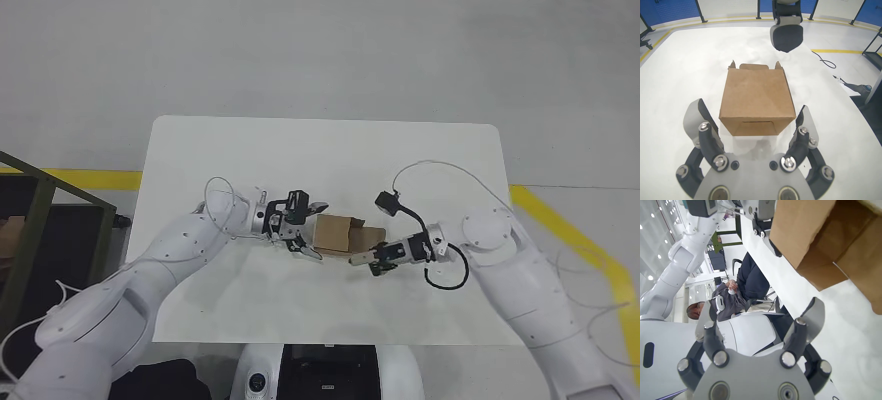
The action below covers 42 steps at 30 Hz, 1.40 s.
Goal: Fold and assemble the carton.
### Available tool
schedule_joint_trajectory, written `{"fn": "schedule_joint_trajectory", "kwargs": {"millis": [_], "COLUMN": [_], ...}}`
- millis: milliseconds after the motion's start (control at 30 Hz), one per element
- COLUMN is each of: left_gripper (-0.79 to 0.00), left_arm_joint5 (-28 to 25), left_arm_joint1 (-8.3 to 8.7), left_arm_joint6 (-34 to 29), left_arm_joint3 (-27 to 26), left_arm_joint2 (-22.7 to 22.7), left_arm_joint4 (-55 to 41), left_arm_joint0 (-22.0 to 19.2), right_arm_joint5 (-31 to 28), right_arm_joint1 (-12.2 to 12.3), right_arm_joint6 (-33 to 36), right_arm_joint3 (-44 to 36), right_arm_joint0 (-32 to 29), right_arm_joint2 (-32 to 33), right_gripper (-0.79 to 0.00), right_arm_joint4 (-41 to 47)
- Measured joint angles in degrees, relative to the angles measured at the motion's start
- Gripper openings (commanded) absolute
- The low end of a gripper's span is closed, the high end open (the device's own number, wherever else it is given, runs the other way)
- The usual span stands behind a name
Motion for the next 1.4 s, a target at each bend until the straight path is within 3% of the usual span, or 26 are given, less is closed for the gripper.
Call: {"fn": "schedule_joint_trajectory", "kwargs": {"millis": [333, 667, 1000, 1400], "left_gripper": [-0.012, -0.142, -0.139, -0.120], "left_arm_joint5": [0.82, 1.49, 1.98, 2.29], "left_arm_joint1": [-0.93, -1.23, -1.24, -1.03], "left_arm_joint6": [0.83, 1.49, 1.99, 2.29], "left_arm_joint3": [2.25, 3.11, 3.45, 3.24], "left_arm_joint2": [1.64, 2.61, 3.14, 3.49], "left_arm_joint4": [-0.53, -0.70, -1.05, -1.18], "left_arm_joint0": [-0.85, -1.35, -1.63, -1.76], "right_arm_joint5": [4.25, 8.20, 11.81, 11.84], "right_arm_joint1": [-0.24, -0.61, -0.78, -1.81], "right_arm_joint6": [-2.64, -4.07, -5.35, -7.88], "right_arm_joint3": [2.69, 6.53, 9.16, 12.93], "right_arm_joint0": [0.35, 2.19, 3.32, 6.37], "right_arm_joint2": [-3.38, -5.60, -6.80, -8.54], "right_gripper": [-0.785, -0.785, -0.785, -0.785], "right_arm_joint4": [-3.00, -4.28, -4.72, -2.86]}}
